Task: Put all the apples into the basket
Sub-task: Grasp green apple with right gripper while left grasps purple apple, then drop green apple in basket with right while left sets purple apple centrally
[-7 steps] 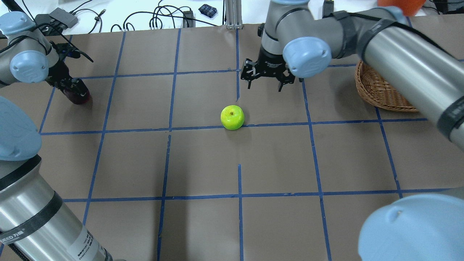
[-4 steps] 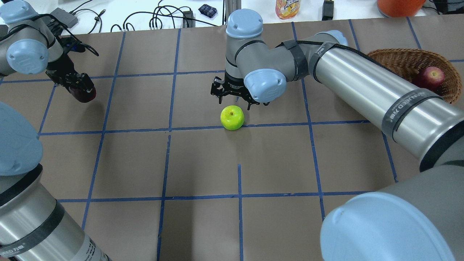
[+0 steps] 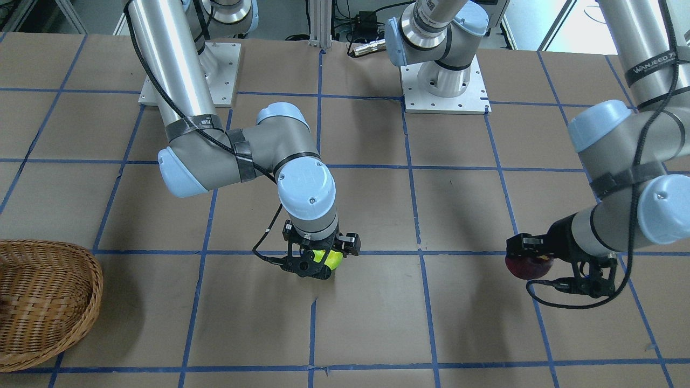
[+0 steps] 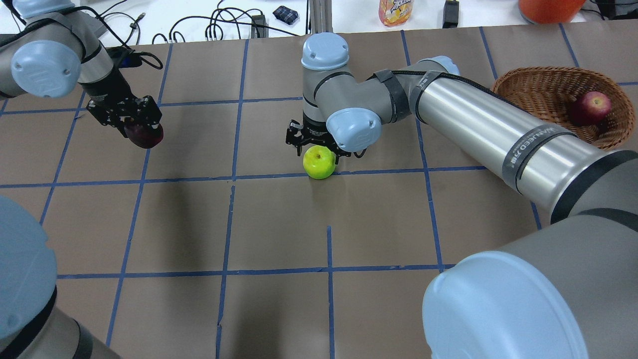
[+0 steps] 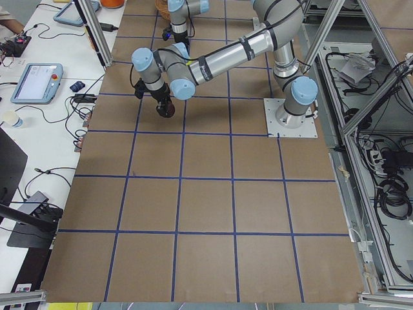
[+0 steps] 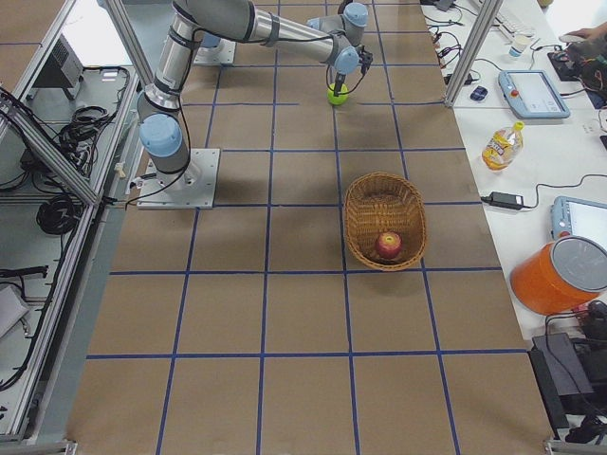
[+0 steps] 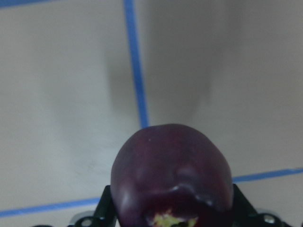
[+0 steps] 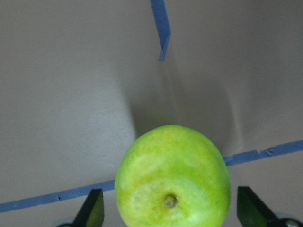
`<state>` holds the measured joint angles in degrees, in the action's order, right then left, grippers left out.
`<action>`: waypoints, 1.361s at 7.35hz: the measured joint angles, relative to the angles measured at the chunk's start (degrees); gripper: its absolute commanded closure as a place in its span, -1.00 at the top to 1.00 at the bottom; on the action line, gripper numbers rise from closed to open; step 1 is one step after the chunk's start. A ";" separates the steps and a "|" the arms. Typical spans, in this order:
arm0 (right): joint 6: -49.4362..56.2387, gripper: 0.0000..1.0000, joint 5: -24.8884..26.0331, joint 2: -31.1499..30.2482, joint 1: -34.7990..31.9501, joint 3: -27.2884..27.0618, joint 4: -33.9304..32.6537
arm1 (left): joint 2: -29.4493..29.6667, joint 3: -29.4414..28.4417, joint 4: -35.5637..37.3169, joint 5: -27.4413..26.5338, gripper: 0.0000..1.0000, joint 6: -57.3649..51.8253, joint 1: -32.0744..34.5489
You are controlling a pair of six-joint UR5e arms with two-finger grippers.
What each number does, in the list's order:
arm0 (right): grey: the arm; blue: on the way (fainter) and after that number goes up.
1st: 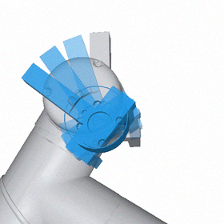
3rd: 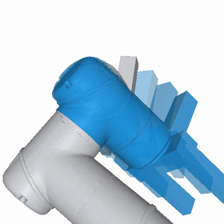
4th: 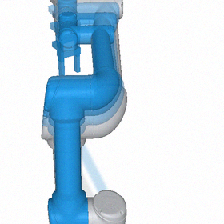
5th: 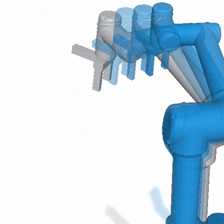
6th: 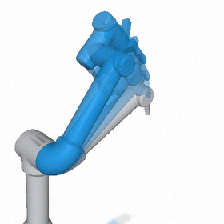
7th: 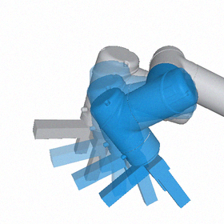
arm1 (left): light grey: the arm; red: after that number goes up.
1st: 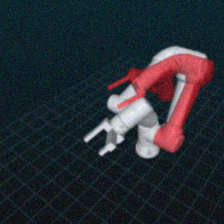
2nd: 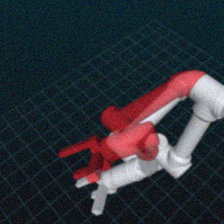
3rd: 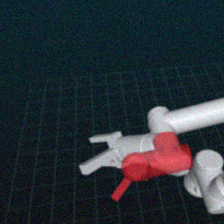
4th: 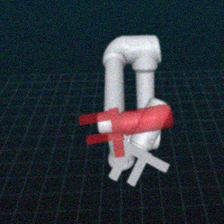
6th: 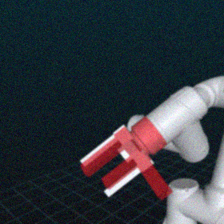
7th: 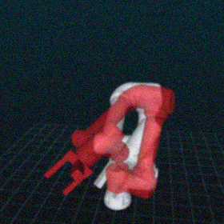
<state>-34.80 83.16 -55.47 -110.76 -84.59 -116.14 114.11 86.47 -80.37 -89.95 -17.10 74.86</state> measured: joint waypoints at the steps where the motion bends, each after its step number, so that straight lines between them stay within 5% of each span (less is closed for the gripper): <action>1: 0.12 0.68 0.04 0.93 -0.07 0.01 -0.14 | -2.22 1.87 -0.13 0.66 -0.56 5.57 2.32; 2: 0.13 -0.83 0.12 1.80 -0.11 0.13 -0.38 | -4.25 3.50 -0.19 1.79 -0.56 10.82 5.08; 3: 0.26 -1.00 0.28 2.23 -0.12 0.34 -0.65 | -5.80 5.23 0.01 2.69 -0.56 16.37 8.41; 6: 0.59 -1.00 1.56 -0.42 1.51 1.05 0.72 | -5.77 8.32 5.22 3.32 -0.55 34.43 19.55; 8: 2.22 -1.00 4.28 -6.22 8.86 1.79 7.51 | -2.59 8.84 13.90 3.87 -0.53 45.00 25.62; 9: 5.74 -1.00 5.01 -8.88 14.44 2.32 11.67 | 0.14 8.99 20.11 4.20 -0.12 49.75 28.76; 10: 10.86 -1.00 6.07 -10.61 20.52 2.68 14.72 | 3.27 8.85 26.21 4.33 0.99 53.53 31.56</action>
<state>-23.94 89.23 -66.08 -90.24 -81.91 -101.42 117.38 95.32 -54.15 -85.62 36.43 106.41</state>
